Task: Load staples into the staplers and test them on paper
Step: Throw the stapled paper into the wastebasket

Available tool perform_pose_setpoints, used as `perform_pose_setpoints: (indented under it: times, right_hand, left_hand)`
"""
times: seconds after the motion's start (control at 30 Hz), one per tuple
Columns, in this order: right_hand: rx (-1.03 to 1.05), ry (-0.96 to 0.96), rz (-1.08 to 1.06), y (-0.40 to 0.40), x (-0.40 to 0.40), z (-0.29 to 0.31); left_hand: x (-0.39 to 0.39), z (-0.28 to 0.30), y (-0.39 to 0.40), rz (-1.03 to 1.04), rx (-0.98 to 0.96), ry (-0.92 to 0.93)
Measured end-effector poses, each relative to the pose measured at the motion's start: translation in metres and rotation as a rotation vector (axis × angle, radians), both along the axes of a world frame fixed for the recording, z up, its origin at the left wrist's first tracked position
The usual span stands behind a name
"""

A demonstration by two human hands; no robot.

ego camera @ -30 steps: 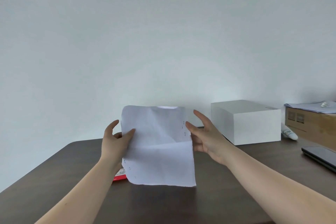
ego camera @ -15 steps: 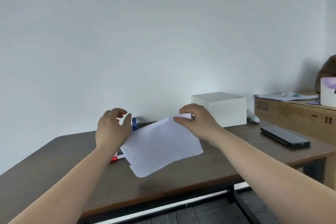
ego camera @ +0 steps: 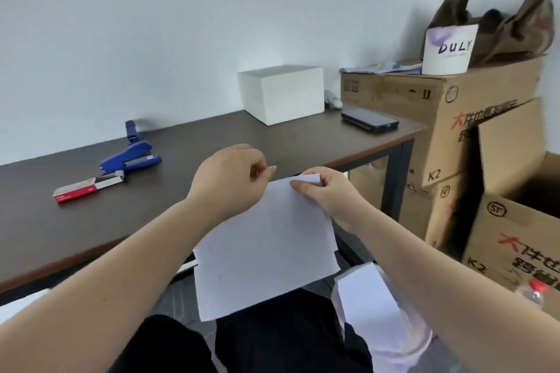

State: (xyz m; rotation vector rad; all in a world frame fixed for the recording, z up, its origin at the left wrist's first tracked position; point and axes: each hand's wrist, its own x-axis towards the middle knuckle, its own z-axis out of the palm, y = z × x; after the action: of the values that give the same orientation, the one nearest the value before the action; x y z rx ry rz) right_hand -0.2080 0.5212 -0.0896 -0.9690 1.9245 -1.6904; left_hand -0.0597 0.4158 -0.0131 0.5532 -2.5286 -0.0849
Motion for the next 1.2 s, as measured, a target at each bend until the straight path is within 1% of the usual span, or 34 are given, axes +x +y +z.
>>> perform_pose_setpoints:
  times: [0.13, 0.3, 0.37, 0.5, 0.67, 0.73, 0.83, 0.9, 1.0, 1.2]
  right_hand:
    - [0.142, -0.216, -0.117, 0.026, -0.039, -0.075]
    - [0.121, -0.53, -0.245, 0.051, -0.084, -0.163]
    - [0.132, -0.611, -0.274, 0.056, -0.098, -0.193]
    - [0.21, -0.671, -0.322, 0.059, -0.125, -0.255]
    - [0.489, -0.537, -0.311, 0.059, -0.158, -0.316]
    - [0.608, -0.49, -0.358, 0.057, -0.171, -0.34]
    - [0.745, -0.345, -0.386, 0.054, -0.184, -0.369]
    - [0.817, -0.285, -0.405, 0.053, -0.189, -0.382]
    - [0.979, -0.185, -0.408, 0.055, -0.192, -0.399]
    - [1.294, 0.0, -0.389, 0.051, -0.198, -0.406]
  left_hand:
    - [-0.025, -0.047, 0.01, -0.1, 0.003, -0.149]
    - [-0.071, -0.106, 0.014, -0.196, 0.049, -0.291]
    - [-0.092, -0.13, 0.016, -0.231, 0.089, -0.365]
    - [-0.133, -0.179, 0.017, -0.28, 0.198, -0.49]
    - [-0.178, -0.225, 0.01, -0.288, 0.231, -0.609]
    - [-0.192, -0.239, 0.006, -0.295, 0.236, -0.65]
    - [-0.21, -0.258, 0.002, -0.307, 0.255, -0.678]
    - [-0.218, -0.268, 0.0, -0.318, 0.275, -0.694]
    - [-0.227, -0.28, 0.0, -0.345, 0.295, -0.717]
    - [-0.232, -0.289, 0.001, -0.368, 0.313, -0.743]
